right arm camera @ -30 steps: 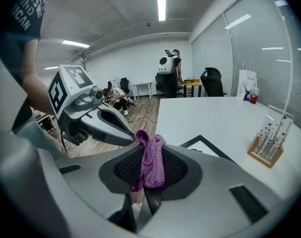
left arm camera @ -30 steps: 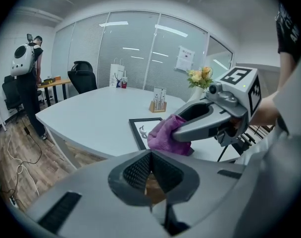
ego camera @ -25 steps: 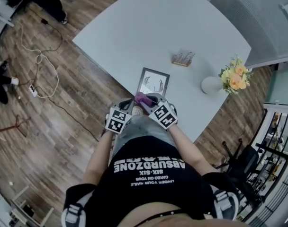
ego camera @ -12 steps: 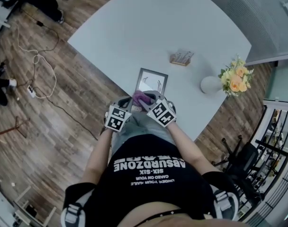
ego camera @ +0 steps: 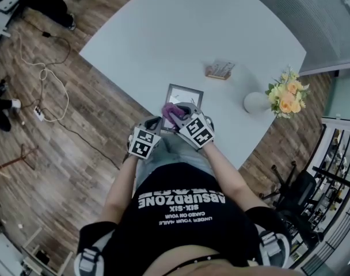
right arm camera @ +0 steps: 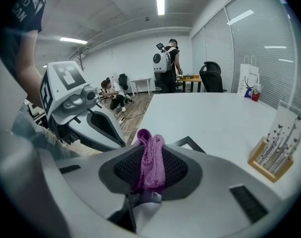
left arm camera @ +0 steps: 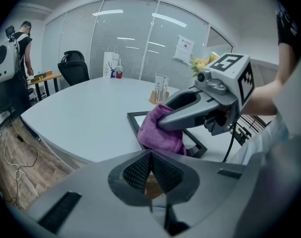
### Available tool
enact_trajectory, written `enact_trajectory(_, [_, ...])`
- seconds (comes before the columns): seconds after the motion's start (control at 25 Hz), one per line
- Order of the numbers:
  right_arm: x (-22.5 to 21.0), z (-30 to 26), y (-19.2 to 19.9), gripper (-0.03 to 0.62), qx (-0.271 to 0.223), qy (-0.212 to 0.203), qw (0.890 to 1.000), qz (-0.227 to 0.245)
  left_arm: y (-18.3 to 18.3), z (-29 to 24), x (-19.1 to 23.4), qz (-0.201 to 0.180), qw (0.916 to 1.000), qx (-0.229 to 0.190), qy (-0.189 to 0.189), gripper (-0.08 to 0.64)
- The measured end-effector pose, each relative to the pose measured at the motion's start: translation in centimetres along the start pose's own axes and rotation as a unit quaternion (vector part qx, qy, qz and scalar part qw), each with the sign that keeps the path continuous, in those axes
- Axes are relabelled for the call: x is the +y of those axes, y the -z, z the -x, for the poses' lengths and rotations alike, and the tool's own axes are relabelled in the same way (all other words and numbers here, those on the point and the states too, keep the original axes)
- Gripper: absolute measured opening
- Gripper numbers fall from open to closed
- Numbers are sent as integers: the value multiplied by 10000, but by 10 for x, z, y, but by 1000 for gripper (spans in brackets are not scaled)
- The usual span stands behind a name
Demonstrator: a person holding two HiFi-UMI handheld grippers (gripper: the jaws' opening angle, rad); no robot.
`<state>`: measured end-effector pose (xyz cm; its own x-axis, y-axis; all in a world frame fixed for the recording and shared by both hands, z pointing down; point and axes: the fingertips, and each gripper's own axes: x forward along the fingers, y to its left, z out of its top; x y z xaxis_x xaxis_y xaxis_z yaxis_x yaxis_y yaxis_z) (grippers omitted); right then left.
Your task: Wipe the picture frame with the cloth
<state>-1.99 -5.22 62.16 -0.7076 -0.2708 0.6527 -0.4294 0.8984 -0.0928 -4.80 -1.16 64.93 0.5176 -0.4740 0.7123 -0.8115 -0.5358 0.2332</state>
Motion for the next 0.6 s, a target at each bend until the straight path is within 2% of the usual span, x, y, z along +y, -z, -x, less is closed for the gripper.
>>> enact_trajectory(0.6, [-55,-10,-12,104,-503,448,9951,-718,-5,-15,1,-178,9996,176,93,15])
